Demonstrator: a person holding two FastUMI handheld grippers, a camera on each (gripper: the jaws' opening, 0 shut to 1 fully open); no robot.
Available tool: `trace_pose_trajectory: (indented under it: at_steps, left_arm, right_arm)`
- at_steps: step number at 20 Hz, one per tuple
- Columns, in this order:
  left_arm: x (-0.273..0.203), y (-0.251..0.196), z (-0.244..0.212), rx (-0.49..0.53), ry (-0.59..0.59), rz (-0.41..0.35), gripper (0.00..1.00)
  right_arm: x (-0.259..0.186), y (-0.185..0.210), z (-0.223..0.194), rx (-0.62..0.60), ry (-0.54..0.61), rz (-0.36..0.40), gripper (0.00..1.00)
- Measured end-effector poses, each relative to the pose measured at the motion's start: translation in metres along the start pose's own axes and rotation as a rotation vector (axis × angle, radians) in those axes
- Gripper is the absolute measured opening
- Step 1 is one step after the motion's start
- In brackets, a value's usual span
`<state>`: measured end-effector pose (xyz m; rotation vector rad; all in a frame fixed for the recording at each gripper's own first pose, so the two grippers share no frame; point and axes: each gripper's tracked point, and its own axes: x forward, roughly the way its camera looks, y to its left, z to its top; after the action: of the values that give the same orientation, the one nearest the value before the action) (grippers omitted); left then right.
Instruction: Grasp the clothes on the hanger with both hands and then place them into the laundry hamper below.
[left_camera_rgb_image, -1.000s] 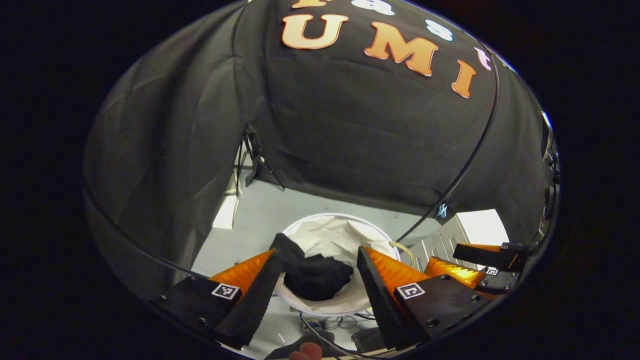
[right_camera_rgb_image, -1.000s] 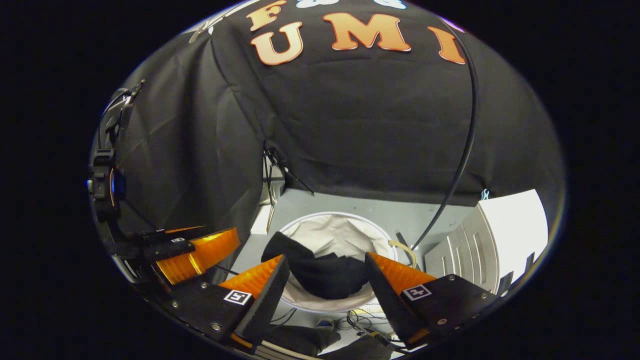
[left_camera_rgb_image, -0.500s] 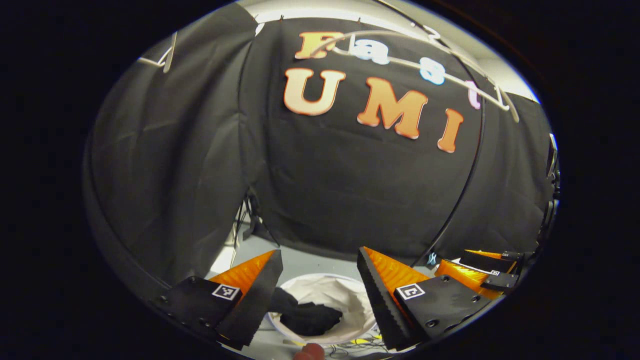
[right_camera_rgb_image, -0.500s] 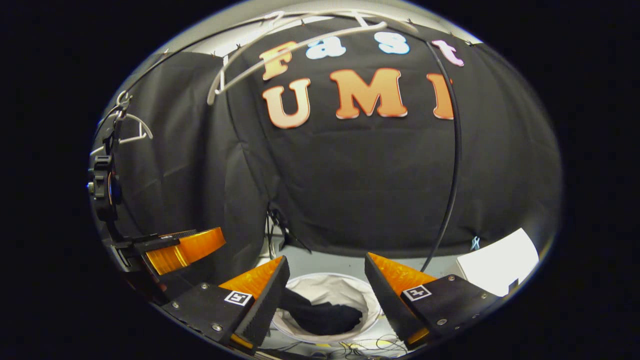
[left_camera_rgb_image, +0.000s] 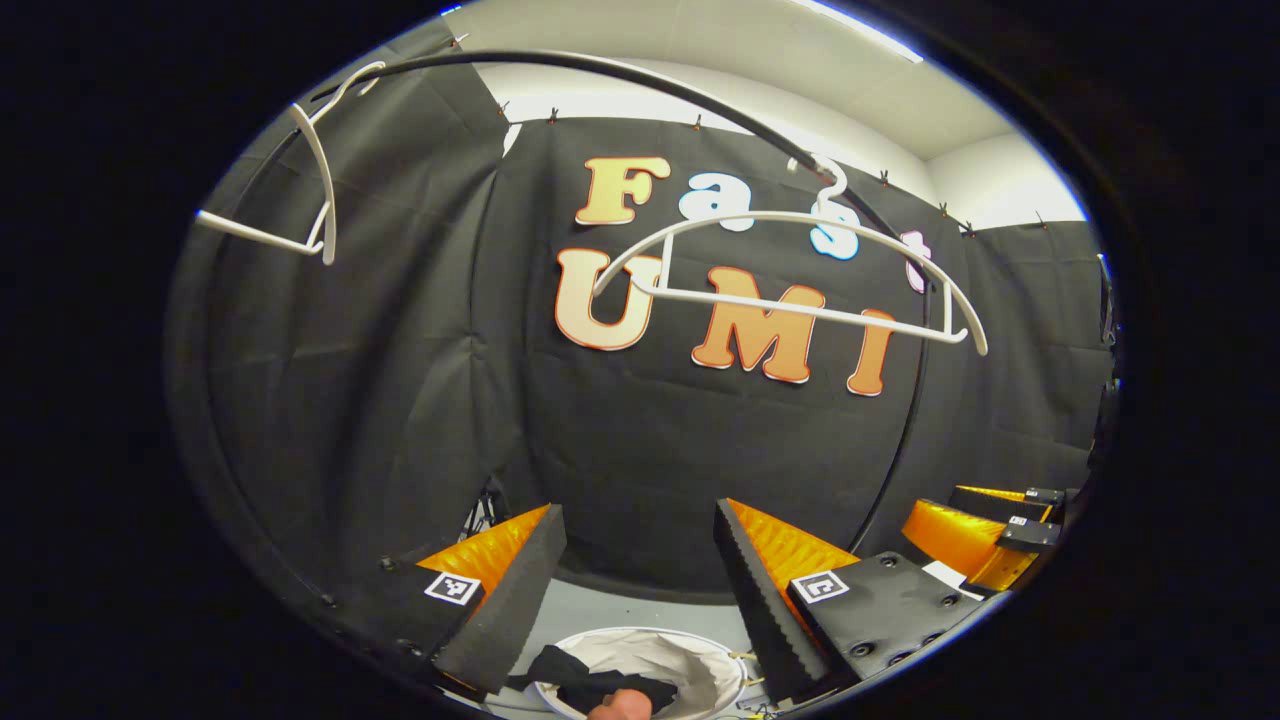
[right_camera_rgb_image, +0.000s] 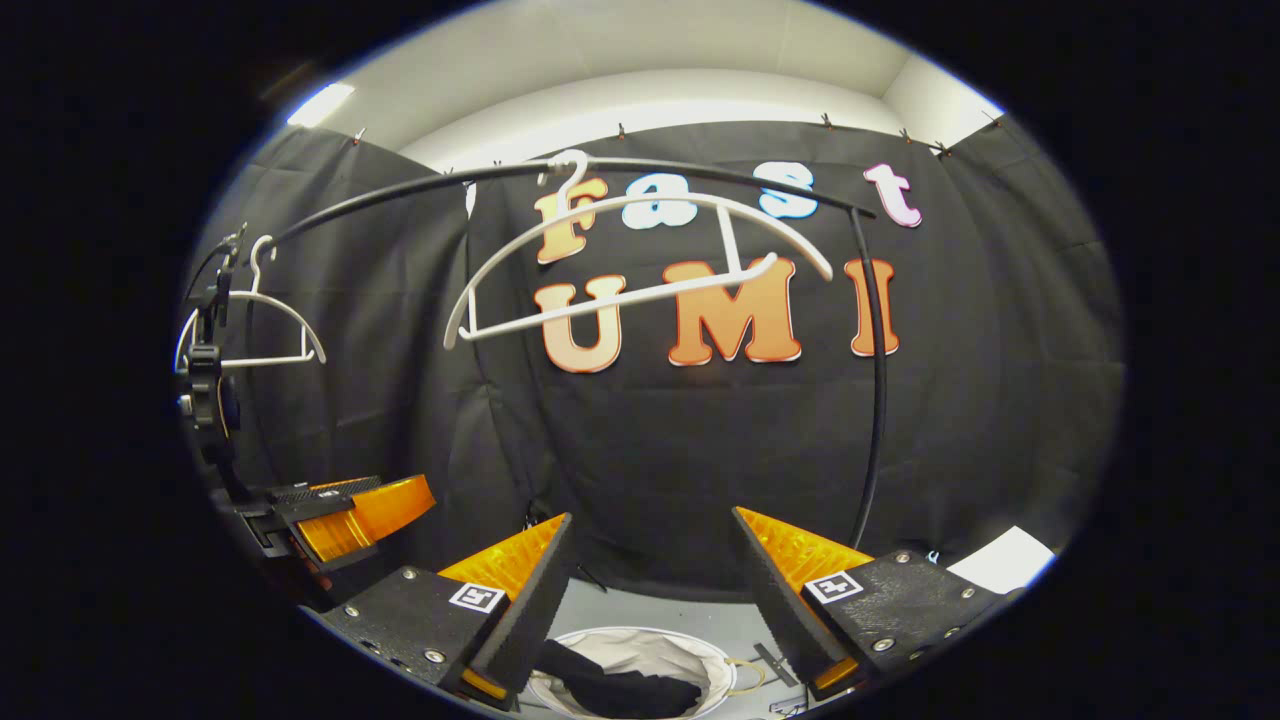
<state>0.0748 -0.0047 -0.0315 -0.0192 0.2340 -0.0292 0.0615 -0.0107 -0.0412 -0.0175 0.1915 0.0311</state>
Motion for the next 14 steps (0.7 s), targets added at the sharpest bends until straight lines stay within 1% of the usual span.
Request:
trace_pose_trajectory:
  at_steps: [2,3,6,7,9,12,13,14]
  left_arm:
    - [-0.005,-0.003,0.014,0.005,-0.037,-0.013,0.96]
    - [-0.009,0.0,0.017,0.007,-0.063,-0.013,0.95]
    - [-0.024,-0.002,0.044,0.021,-0.163,-0.005,0.94]
    - [-0.027,-0.002,0.044,0.032,-0.17,-0.003,0.94]
    - [-0.034,0.004,0.048,0.043,-0.18,0.005,0.94]
    - [-0.041,0.002,0.054,0.025,-0.215,-0.001,0.94]
    - [-0.043,0.002,0.056,0.026,-0.217,0.001,0.94]
    - [-0.044,0.003,0.055,0.03,-0.217,0.005,0.94]
  right_arm:
    - [-0.007,-0.002,0.018,0.012,-0.039,-0.009,0.93]
    - [-0.008,-0.004,0.027,0.011,-0.066,-0.018,1.0]
    - [-0.02,-0.02,0.044,-0.055,-0.153,-0.067,1.0]
    - [-0.026,-0.026,0.048,-0.081,-0.165,-0.084,1.0]
    - [-0.033,-0.029,0.049,-0.097,-0.17,-0.095,1.0]
    - [-0.039,-0.033,0.051,-0.079,-0.179,-0.105,1.0]
    - [-0.041,-0.034,0.052,-0.069,-0.177,-0.109,0.83]
    - [-0.042,-0.036,0.052,-0.06,-0.178,-0.114,0.93]
